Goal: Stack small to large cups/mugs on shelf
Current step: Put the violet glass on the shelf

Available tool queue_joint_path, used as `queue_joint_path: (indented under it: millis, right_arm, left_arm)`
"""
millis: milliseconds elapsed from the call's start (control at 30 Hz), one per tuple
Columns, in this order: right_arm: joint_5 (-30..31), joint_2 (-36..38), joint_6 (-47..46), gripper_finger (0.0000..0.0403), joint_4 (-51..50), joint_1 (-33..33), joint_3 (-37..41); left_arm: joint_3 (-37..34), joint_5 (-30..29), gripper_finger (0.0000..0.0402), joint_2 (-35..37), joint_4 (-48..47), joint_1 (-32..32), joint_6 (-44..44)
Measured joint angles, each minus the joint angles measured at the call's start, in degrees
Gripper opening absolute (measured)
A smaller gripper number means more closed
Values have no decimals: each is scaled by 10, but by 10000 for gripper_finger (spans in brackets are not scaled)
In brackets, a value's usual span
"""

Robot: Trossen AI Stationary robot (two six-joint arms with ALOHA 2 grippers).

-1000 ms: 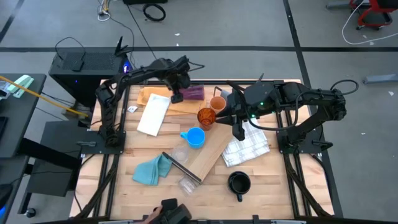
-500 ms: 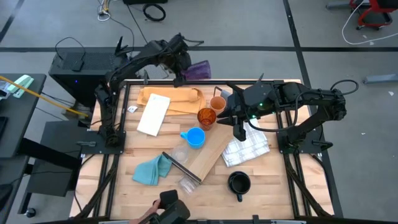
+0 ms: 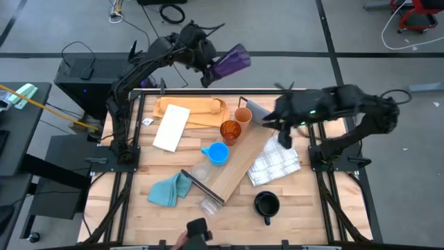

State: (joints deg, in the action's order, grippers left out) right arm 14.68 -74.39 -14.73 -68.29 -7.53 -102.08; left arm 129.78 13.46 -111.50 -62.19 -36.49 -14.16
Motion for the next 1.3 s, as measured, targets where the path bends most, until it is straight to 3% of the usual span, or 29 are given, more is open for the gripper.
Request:
queue_joint_path:
  millis: [267,700,1300]
  right_arm:
    - [118,105,-3,98,7,-1,-1]
    - [143,148,-2,93,6,-1,-1]
    - [154,194,38,92,5,-1,0]
  left_arm:
    - [30,20,324,0,33,63,37]
    - [31,14,323,-1,183,186,129]
    - [29,-174,322,-56,254,344,198]
